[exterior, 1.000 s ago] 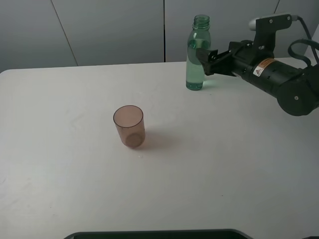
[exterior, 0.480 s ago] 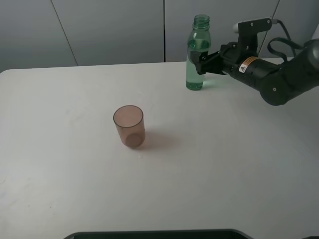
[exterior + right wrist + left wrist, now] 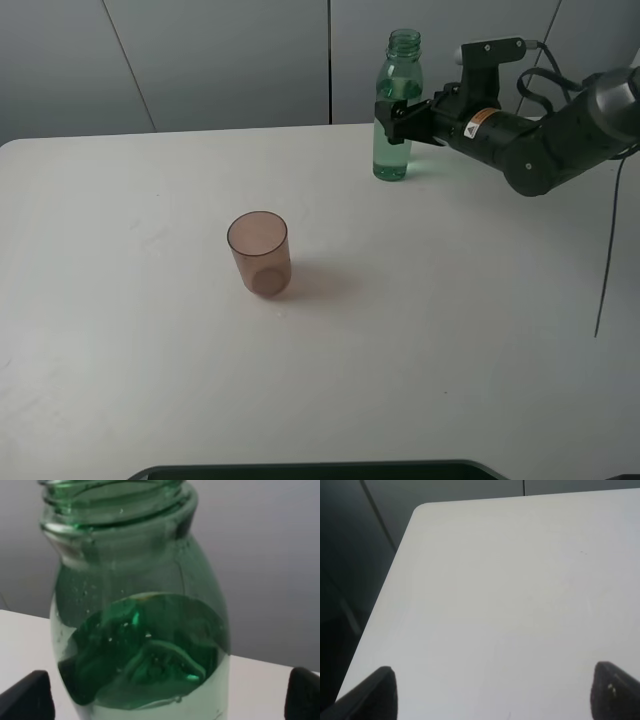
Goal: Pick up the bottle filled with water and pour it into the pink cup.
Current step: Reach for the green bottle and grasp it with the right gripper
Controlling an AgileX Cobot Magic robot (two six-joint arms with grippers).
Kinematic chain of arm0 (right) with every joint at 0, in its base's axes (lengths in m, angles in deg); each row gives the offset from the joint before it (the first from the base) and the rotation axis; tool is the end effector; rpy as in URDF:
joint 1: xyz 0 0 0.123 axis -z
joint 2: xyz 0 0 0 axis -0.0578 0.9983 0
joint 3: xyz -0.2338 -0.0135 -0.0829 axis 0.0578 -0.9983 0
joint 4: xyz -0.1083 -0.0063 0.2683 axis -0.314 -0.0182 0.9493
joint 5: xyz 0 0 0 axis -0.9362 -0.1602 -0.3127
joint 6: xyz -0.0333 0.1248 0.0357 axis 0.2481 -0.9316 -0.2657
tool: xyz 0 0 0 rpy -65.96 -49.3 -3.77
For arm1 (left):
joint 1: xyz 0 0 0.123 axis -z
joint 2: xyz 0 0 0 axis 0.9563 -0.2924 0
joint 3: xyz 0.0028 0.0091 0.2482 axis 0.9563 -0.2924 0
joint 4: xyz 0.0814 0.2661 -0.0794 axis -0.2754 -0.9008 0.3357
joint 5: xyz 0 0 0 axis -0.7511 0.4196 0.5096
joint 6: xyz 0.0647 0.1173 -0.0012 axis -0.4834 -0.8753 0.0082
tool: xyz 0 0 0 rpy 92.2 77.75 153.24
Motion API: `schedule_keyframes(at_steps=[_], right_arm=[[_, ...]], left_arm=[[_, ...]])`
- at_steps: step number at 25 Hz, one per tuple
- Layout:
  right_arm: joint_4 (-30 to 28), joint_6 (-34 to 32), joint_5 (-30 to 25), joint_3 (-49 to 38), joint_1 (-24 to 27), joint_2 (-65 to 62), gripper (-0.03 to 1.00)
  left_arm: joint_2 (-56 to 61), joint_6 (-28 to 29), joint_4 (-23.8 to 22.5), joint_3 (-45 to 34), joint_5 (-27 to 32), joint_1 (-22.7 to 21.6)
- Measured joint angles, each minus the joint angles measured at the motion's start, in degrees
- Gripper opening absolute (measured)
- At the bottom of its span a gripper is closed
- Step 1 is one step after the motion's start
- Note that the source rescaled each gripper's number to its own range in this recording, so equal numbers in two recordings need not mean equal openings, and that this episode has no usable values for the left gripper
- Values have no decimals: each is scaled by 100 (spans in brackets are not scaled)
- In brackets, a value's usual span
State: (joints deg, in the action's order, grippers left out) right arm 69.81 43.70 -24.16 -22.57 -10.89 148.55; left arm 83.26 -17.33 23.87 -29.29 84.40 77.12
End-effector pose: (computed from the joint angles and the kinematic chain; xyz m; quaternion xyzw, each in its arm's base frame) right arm 0.4127 0.1293 0.0310 -0.1266 0.7875 0.1648 0.5802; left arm 0.1014 0.0110 0.2789 0.0184 0.8527 0.0539 0.5193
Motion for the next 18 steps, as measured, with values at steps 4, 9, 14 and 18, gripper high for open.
schedule_keyframes(at_steps=[4,9,14,18], right_arm=[[0,-31,-85,234,0,159,100],[-10,-45,-327,510,-46,259,100],[5,-58,-381,797,-132,351,100],[26,-58,-431,909,-198,508,100]], left_arm=[[0,0,0,0,0,0],[0,0,0,0,0,0],[0,0,0,0,0,0],[0,0,0,0,0,0]])
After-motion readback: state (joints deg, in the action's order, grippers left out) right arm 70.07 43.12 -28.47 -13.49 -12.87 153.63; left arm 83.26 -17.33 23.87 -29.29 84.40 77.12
